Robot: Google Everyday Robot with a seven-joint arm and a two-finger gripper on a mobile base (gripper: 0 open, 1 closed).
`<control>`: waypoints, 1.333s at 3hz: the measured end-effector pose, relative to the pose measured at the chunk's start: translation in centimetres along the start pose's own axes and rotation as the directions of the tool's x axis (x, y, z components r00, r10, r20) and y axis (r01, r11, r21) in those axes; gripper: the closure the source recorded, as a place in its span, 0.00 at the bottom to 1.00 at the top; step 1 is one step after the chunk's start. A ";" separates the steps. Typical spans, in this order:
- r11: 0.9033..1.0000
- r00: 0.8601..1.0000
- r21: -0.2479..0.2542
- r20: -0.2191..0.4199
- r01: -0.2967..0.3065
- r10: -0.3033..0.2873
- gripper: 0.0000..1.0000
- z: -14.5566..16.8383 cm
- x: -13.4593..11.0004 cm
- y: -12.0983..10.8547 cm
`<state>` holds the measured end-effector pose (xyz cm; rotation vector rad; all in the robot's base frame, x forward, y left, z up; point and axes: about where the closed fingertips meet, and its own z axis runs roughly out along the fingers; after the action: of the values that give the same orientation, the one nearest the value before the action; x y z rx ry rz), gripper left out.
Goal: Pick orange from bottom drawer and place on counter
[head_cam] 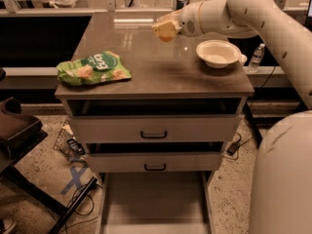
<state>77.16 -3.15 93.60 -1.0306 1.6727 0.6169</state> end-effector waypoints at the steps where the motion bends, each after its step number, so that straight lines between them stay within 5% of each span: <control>1: 1.000 1.000 0.000 0.000 0.000 0.000 1.00 0.0 0.0 0.0; 2: 1.000 1.000 -0.002 0.007 -0.014 0.014 1.00 1.8 -0.4 -0.3; 4: 0.992 0.991 -0.033 0.044 -0.123 0.124 1.00 12.2 -0.3 -3.4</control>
Offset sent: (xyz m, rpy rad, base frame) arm 0.0306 0.0266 -0.0005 0.0304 0.0155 -0.0172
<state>86.19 5.03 90.07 -0.9319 1.7003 0.7433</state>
